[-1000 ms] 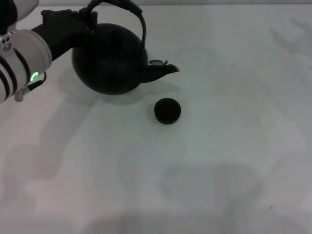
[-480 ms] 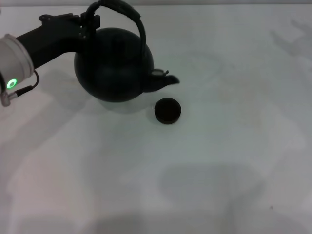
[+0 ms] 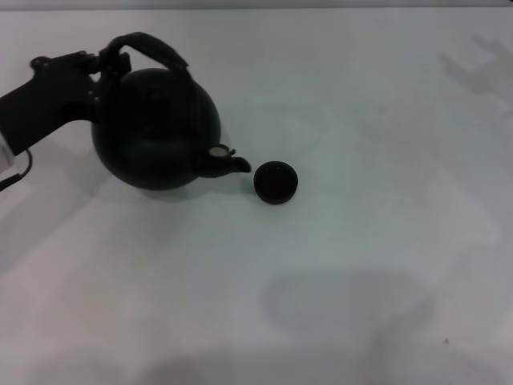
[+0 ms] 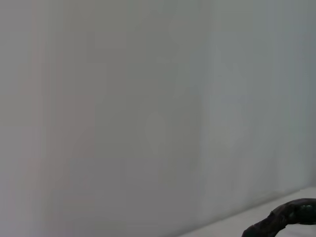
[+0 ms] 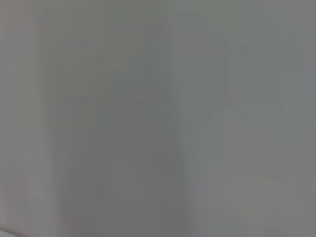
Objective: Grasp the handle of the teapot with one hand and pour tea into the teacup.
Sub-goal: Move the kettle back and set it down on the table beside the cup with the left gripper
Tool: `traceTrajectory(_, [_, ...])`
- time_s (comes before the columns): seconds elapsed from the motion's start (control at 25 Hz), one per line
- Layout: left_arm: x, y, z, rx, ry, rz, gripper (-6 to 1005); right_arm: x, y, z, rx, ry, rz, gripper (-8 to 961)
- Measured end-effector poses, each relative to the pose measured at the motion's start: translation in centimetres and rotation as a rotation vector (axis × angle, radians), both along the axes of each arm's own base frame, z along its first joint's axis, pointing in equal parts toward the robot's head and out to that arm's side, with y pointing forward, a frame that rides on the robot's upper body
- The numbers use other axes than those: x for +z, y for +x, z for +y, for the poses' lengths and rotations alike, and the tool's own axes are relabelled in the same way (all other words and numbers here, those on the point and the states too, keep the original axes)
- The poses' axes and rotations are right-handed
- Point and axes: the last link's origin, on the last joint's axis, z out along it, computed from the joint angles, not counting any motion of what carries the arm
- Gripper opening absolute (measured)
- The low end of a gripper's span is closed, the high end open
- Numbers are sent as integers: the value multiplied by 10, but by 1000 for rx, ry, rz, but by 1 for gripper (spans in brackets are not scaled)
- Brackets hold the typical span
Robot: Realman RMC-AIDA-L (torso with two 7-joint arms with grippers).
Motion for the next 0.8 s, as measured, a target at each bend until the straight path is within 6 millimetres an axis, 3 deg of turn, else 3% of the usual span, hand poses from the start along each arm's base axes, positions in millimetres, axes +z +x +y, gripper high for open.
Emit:
traceTrajectory(0.4, [-8,-30,-2,-5,36,-32,135,-3,-1,3,-18,-5,5,844])
traceTrajectory(0.8, [-22,-35,-3,8,17,-17,135,-5,0,4,-31,0,10,844])
